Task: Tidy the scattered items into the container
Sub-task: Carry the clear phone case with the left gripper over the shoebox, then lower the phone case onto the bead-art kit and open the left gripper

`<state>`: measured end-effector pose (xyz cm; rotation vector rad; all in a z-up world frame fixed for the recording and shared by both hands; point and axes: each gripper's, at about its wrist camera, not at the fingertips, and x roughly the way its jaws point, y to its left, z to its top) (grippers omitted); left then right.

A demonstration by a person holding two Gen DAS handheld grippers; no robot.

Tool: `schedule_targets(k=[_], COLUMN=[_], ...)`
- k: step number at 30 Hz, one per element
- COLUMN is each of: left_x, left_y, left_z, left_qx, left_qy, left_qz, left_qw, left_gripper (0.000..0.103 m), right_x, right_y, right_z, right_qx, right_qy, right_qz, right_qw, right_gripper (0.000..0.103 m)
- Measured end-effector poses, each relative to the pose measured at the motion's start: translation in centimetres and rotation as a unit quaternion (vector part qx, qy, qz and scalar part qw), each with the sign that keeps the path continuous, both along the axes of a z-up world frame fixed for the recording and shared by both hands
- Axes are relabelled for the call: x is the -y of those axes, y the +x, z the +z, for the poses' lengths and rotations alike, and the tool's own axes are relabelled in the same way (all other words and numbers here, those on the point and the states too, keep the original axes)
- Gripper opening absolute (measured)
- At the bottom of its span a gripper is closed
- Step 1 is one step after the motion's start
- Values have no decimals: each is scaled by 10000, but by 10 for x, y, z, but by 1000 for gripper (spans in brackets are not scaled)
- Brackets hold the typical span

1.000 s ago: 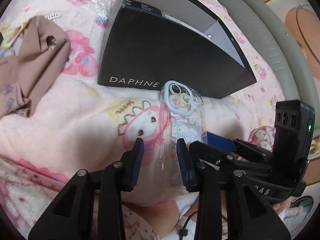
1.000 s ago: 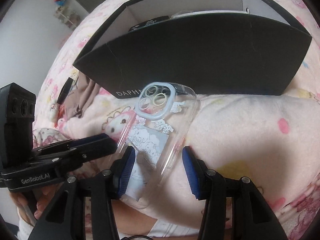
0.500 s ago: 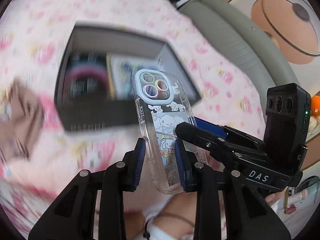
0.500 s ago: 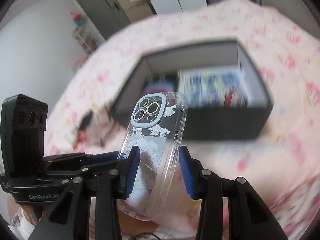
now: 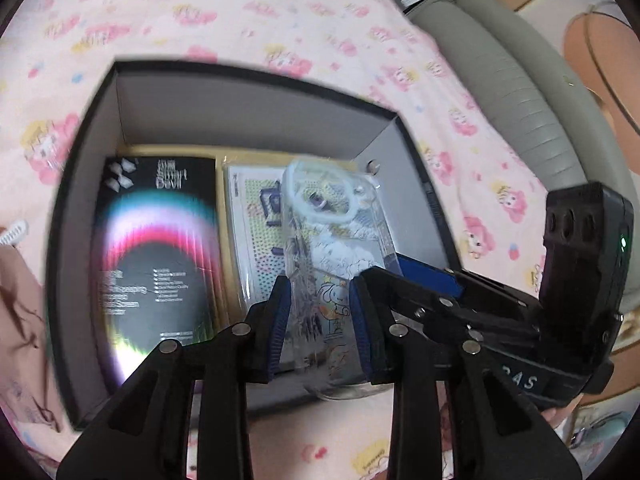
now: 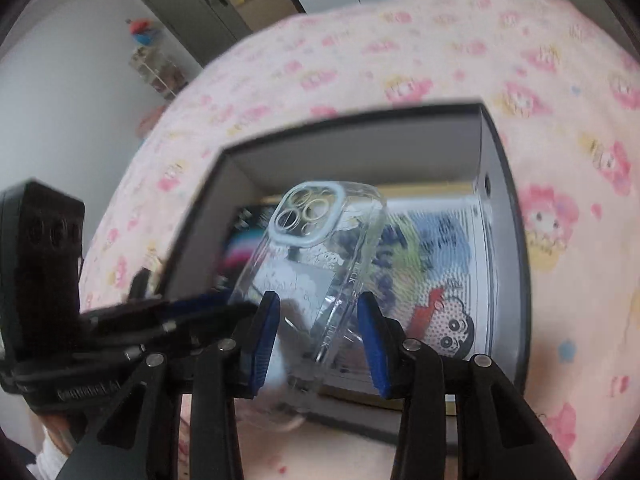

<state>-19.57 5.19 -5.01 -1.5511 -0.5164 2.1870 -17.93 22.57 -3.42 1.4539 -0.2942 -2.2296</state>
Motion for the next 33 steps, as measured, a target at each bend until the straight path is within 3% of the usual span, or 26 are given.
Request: schedule_targets(k=[3,9,14,19,24,26,30,33], left_x=[-5,-7,-5,-23,-49,-49,-33,-38], left_y=[-9,-18,-19,-25,-24,-22,-21,-25], left_z=[-17,-34,-31,-46,-48,-48,-40,-41], left_qx=[223,457,329,603,734,680,531,643], left_qy=[61,-191,-245,-475,11,62,-42,-187], left_qz=[41,200,362,241,-205,-119,360,279], left_qw=[9997,9986,9985,9968,9971,9976,9979,9974], left_gripper=[29,29,29,29,26,26,25,25], right_x=[-3,-1,-2,-18,-35,-36,-38,-39], right_y=[-6,-17,-6,1,-5,-8,-7,-7], right_z=[-11,-28,-16,0,0,-1,-1,0], right_qx=[59,101,-238,-655,-492,-387,-397,-439], right_qy=[151,488,707,984,767,648,711,793], right_qz=[-26,-83,-175,-632,-820,-826,-896,-1022], right_qw=[9999,9987,9971,9910,9925,9937,9926,9906], right_gripper=[37,36,36,36,36,35,35,34])
